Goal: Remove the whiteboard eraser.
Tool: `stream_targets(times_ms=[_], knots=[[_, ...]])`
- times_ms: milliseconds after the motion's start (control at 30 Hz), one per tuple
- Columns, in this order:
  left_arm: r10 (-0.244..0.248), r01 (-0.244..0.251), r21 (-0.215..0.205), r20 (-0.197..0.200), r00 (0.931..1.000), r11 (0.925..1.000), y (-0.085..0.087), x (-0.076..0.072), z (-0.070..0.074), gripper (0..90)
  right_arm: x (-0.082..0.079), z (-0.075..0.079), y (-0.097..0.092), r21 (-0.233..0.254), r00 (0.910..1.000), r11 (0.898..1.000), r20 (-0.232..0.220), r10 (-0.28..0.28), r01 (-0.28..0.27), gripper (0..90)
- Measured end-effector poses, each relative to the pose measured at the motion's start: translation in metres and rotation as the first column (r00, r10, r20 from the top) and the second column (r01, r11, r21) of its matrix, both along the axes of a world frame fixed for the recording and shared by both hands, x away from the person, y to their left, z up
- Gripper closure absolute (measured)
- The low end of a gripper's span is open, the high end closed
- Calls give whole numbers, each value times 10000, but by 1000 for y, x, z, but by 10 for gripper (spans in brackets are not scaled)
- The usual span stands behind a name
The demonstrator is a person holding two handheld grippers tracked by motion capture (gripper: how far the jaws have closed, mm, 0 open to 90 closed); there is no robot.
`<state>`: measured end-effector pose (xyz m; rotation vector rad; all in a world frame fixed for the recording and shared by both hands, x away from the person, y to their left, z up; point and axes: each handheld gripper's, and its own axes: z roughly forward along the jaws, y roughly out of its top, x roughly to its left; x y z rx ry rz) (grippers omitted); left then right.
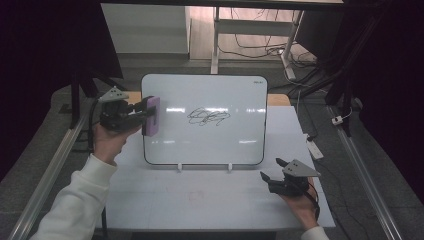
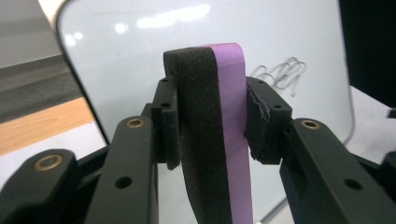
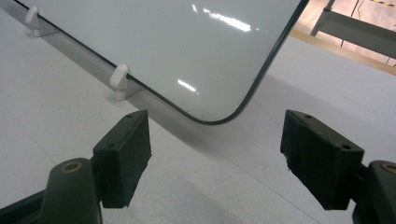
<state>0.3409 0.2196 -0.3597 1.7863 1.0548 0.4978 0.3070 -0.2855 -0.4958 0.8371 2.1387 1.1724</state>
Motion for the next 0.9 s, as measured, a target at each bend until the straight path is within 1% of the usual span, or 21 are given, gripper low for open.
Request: stream_targets(times_ms=[267,467,567,667,867,900], knots=[[-632,631,-120,-40,9980,9979,-16,-15,-15,593,-2,3,4,47,10000,10000,56,74,-75,236],[-1097,1095,-152,-141,9939,9939,-34,-20,-28,593,-4,6,10,82,9997,9997,102,219,-220,237],[-1361,1356,-189,-265,9903,9906,-44,-20,-35,593,-5,6,11,87,9996,9996,116,269,-270,237],[-1673,1664,-263,-393,9851,9857,-53,-20,-42,593,-5,7,12,130,9995,9995,108,303,-305,237],[-2103,2083,-449,-445,9766,9770,-66,-24,-50,593,-7,9,16,268,9992,9989,77,395,-397,236],[-2160,2141,-429,-452,9754,9759,-67,-24,-51,593,-8,9,17,287,9991,9987,78,423,-425,237]])
